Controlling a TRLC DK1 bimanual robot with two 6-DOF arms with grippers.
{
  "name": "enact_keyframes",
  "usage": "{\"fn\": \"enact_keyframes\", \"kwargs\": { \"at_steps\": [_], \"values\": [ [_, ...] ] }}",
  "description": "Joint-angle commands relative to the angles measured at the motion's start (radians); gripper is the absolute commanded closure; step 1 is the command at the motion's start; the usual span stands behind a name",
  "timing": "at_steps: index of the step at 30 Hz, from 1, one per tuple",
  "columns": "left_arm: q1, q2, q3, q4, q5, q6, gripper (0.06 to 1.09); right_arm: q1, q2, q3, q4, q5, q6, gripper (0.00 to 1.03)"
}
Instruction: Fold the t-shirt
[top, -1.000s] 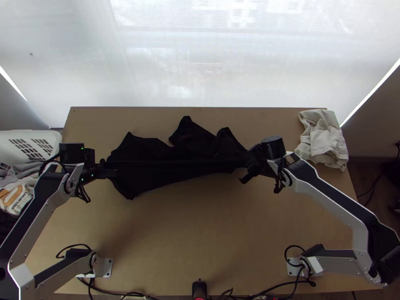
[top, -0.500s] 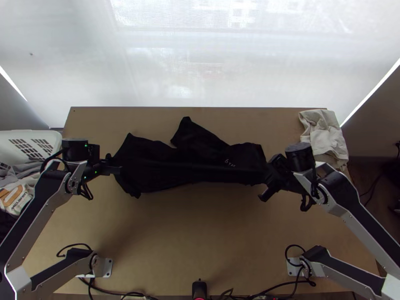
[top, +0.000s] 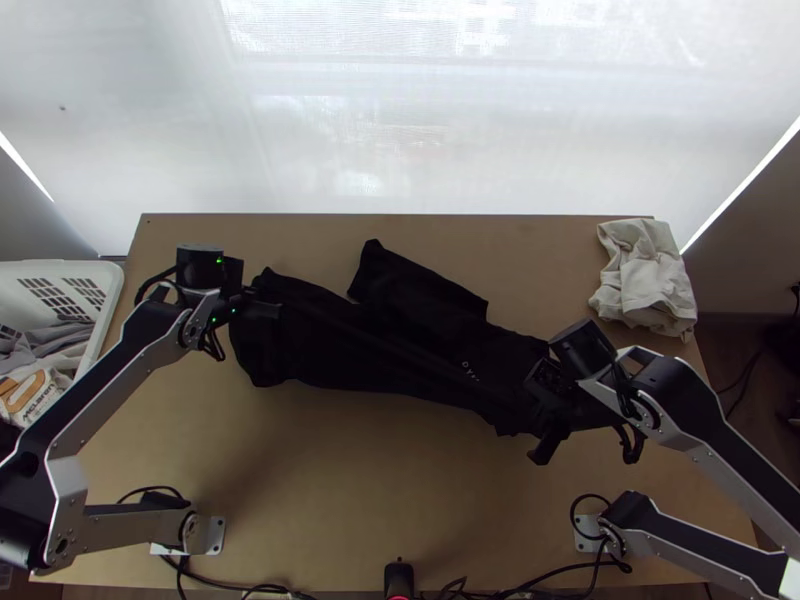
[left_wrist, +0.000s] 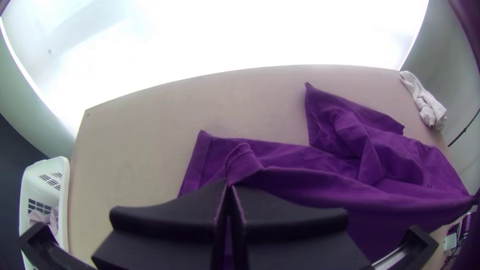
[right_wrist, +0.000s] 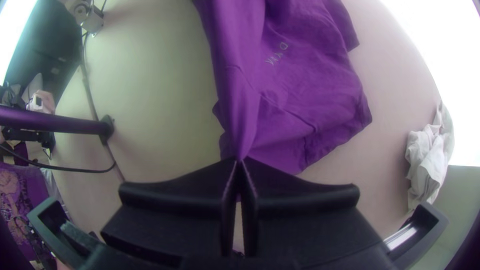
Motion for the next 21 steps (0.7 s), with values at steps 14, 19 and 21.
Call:
{"fn": "enact_keyframes", "kwargs": {
  "at_steps": [14, 19, 21],
  "values": [
    [-0.04, 0.016, 0.087, -0.31, 0.012, -0.012, 0.12, -0.077, 0.115, -0.026, 0.152, -0.023, -0.016, 1.0],
    [-0.078, -0.121, -0.049, -0.4, 0.016, 0.032, 0.12, -0.092, 0.137, -0.038, 0.21, -0.043, -0.012, 1.0],
    [-0.089, -0.134, -0.082, -0.419, 0.024, 0.023, 0.12, -0.092, 0.143, -0.041, 0.223, -0.046, -0.012, 1.0]
  ]
}}
